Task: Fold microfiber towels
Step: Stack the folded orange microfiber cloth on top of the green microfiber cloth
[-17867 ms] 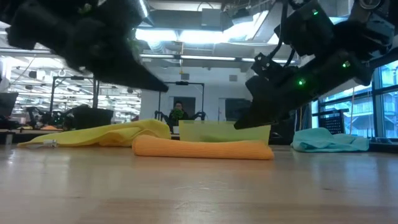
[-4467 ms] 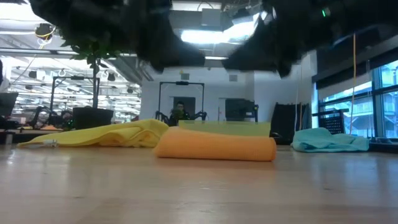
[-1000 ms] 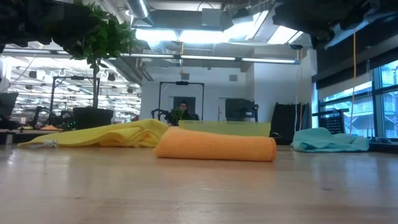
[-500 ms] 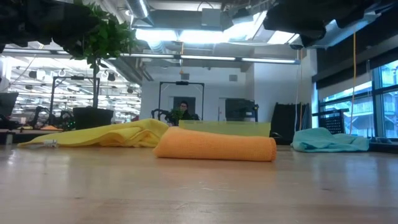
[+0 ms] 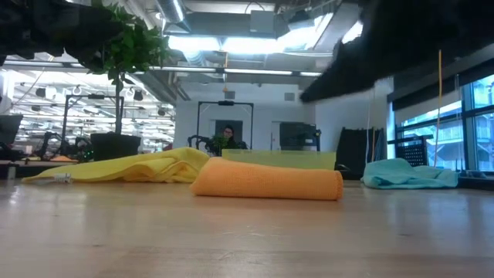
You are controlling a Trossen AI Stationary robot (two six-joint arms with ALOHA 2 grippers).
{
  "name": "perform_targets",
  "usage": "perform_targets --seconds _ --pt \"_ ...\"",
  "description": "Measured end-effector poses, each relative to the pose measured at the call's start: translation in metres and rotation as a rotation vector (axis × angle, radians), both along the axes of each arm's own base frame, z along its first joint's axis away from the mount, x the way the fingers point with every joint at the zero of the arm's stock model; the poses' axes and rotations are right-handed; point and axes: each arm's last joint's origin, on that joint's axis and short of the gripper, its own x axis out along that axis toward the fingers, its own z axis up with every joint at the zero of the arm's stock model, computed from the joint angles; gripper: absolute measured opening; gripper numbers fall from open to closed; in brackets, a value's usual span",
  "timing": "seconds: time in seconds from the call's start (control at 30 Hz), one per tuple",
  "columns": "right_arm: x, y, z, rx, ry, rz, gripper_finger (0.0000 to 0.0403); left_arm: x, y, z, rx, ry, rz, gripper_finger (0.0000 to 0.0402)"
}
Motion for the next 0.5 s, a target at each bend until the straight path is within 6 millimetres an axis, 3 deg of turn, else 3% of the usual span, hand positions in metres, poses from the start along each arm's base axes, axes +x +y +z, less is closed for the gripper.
perform_targets --seconds 0.23,0.5 --pt "0.017 -0.003 -0.032 -0.080 0.108 -0.012 0.0269 0.000 0.000 0.000 0.002 0.005 0.000 0.0105" --pt "0.044 -0.004 -0.029 -0.191 0.141 -0.043 0.0284 0.000 0.000 -0.001 0.003 0.006 0.000 0.0105"
